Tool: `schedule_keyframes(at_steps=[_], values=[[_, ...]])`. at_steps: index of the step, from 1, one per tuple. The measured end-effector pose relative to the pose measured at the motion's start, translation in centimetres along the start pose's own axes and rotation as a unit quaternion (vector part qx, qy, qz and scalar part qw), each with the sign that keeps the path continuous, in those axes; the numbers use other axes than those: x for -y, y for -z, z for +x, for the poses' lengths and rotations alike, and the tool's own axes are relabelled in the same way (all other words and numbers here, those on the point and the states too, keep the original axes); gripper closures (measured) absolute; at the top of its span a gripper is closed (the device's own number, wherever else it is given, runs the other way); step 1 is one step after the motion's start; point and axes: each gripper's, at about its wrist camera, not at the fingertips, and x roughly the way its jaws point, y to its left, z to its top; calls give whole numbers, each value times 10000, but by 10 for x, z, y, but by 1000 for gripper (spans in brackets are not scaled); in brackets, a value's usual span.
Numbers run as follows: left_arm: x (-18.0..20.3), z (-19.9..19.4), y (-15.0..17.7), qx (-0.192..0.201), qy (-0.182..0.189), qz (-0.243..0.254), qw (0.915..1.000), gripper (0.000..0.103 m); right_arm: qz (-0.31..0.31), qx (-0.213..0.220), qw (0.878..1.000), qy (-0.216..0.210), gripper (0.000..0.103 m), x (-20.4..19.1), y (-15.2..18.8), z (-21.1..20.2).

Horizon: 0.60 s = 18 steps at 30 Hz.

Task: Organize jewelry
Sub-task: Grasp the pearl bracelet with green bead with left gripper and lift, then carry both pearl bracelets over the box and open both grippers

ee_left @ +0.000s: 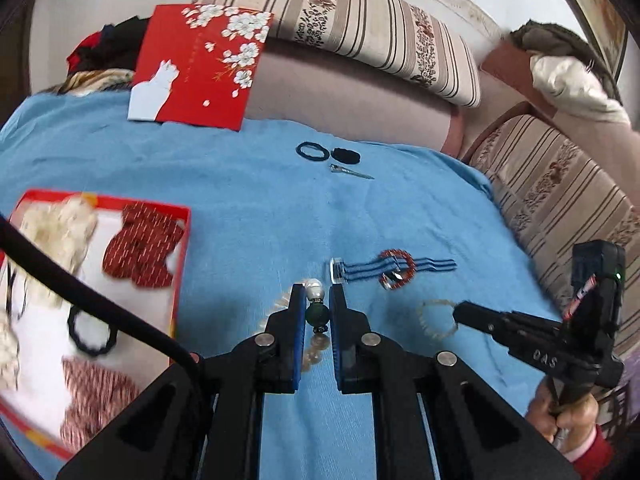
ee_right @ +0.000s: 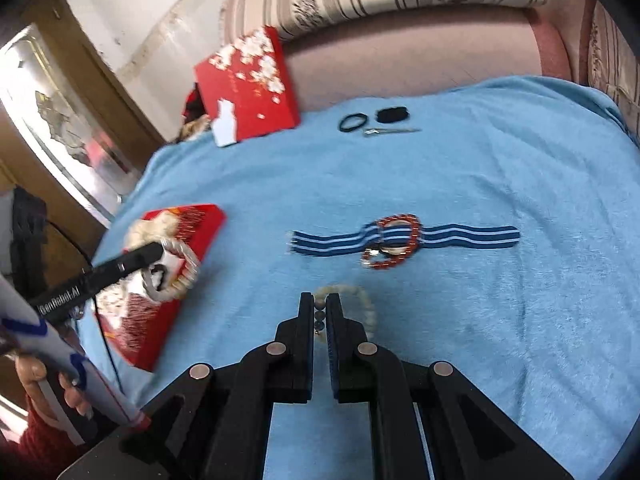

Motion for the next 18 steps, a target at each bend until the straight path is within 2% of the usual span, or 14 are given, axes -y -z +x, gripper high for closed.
schedule_keyframes(at_steps=[4,8,13,18], values=[[-8,-12,19,-138,116,-241,9995,92,-34,33,9999,-113,96,-14,7,-6],[-19,-36,30,-47,17,-339,9994,92,-110,41,9998,-165,96,-28,13,-8],[-48,-69,26,177,-366,-448,9982,92,-279,13,9995,-113,96,-49,14,-6],[-95,-89,21,397,-817,-736,9931,92,-294,-112,9993,-195,96,-76,15,0]])
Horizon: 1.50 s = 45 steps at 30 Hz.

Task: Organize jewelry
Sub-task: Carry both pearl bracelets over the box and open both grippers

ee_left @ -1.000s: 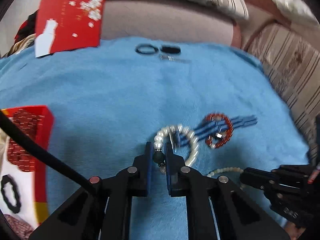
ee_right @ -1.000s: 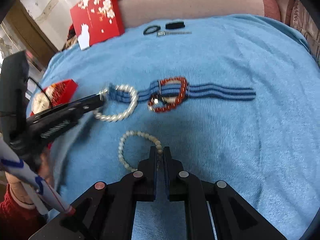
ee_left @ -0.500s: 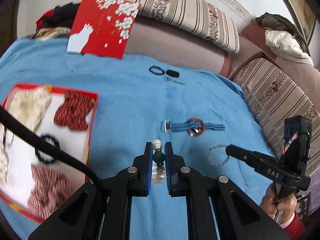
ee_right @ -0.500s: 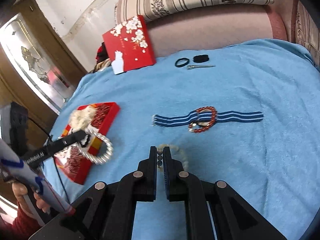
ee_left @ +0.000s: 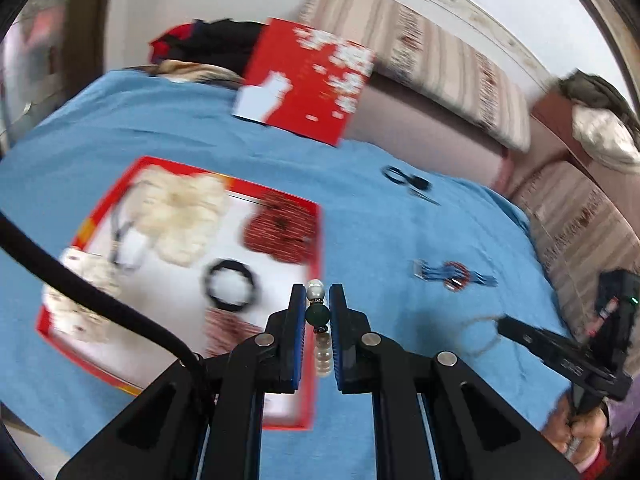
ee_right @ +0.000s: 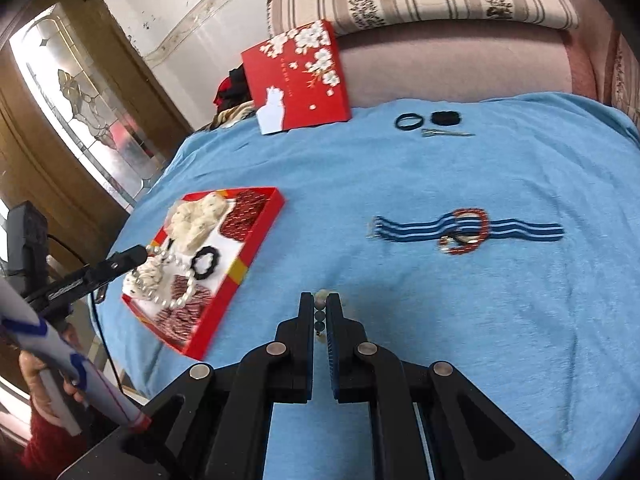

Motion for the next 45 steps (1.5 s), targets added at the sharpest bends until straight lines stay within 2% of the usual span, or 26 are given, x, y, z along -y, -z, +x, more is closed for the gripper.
schedule_keyframes(at_steps=[5,12,15,20,23,28,32,36,39,45], values=[[-51,8,-10,77,-371,-397,9985,92,-248,-142,9996,8,96,-42,-12,16],[-128,32,-8,-287,-345,-1216,9916,92,-569,-397,9975,-96,96,-107,-33,59],[-140,38,-11,-328,-426,-1324,9897,92,-632,-577,9962,-180,96,-133,-40,87],[-157,44,-12,-396,-780,-1552,9840,92,-709,-856,9929,-419,96,-173,-45,129],[-163,46,-9,-464,-887,-1630,9815,92,-621,-973,9911,-658,96,-194,-49,150],[-168,39,-3,-509,-773,-1729,9806,92,-246,-1063,9880,-1092,96,-209,-53,174],[-166,27,0,-453,-541,-1747,9821,92,-97,-1267,9880,-884,96,-202,-44,198],[-160,10,-3,-47,-542,-1668,9845,92,-23,-1478,9870,-637,96,-187,-32,208],[-160,2,-5,163,-593,-1714,9833,91,14,-1587,9851,-661,96,-183,-23,207],[-162,-2,-5,300,-693,-1863,9796,85,-114,-1812,9795,-872,96,-197,-4,207]])
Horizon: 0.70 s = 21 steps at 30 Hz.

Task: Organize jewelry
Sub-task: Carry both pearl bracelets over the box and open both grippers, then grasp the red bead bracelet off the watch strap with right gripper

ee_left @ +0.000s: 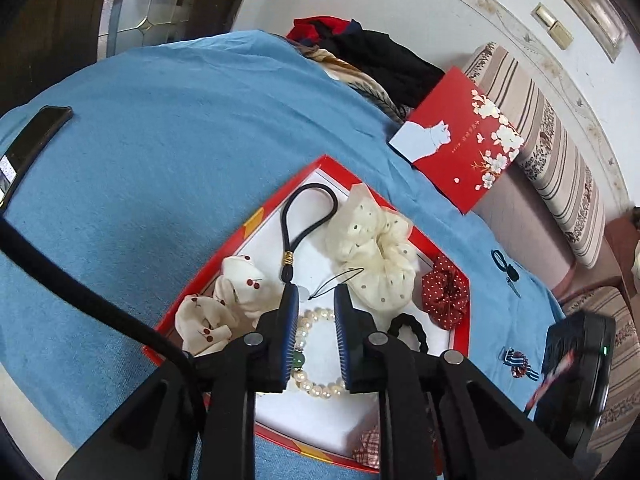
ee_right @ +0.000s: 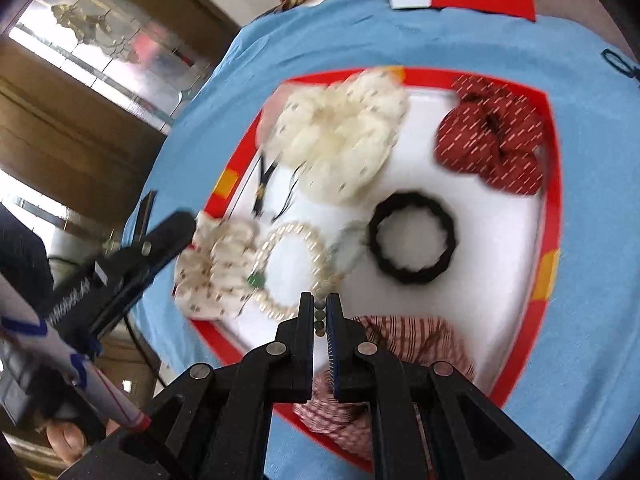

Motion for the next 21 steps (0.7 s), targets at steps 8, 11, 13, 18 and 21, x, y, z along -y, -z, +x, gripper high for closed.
schedule_keyframes(at_steps=[8,11,13,18,21], values=[[-1,1,2,53,-218,20,9997,77,-334,181,9988,293,57,-8,20,-16],[6,2,5,57,-288,149,9995,76,-573,398,9964,477,56,-2,25,-46],[11,2,8,74,-325,235,9992,75,-674,583,9938,668,51,10,32,-71],[34,0,20,119,-192,535,9983,74,-373,951,9855,1358,50,77,50,-127],[58,-3,30,178,11,840,9963,72,215,1094,9783,1747,50,139,62,-162]])
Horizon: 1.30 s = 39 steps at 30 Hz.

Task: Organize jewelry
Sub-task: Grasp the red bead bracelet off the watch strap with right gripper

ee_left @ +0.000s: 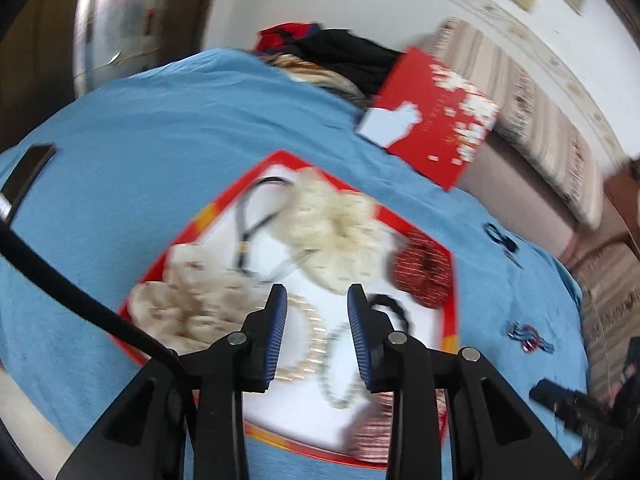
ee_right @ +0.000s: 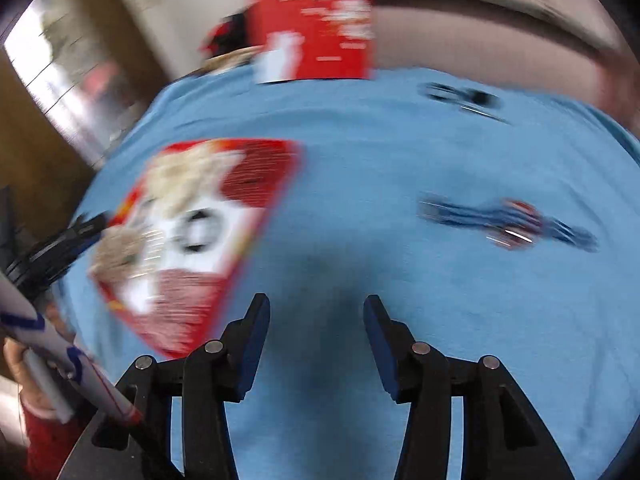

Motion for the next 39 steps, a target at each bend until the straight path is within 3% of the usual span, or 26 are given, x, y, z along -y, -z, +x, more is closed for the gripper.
schedule_keyframes(at_steps=[3,6,14,22,28,30,32,39], values=[[32,-2,8,63,246,393,9989,67,576,130,9969,513,50,68,6,-12],[64,0,19,46,421,782,9960,64,1087,262,9910,733,50,122,12,-22],[142,24,58,-401,807,1548,9838,63,1697,559,9814,708,50,184,11,-27],[171,48,76,-670,762,1836,9777,63,1577,505,9857,324,52,178,-16,6],[167,53,75,-762,778,1800,9776,63,2022,400,9784,153,69,181,-33,38],[166,54,73,-767,787,1778,9779,63,2157,361,9757,122,85,183,-36,47],[164,55,72,-773,788,1746,9784,63,2247,398,9736,9,95,184,-38,46],[153,52,67,-800,876,1546,9808,63,1940,868,9769,-231,95,166,-42,-7]])
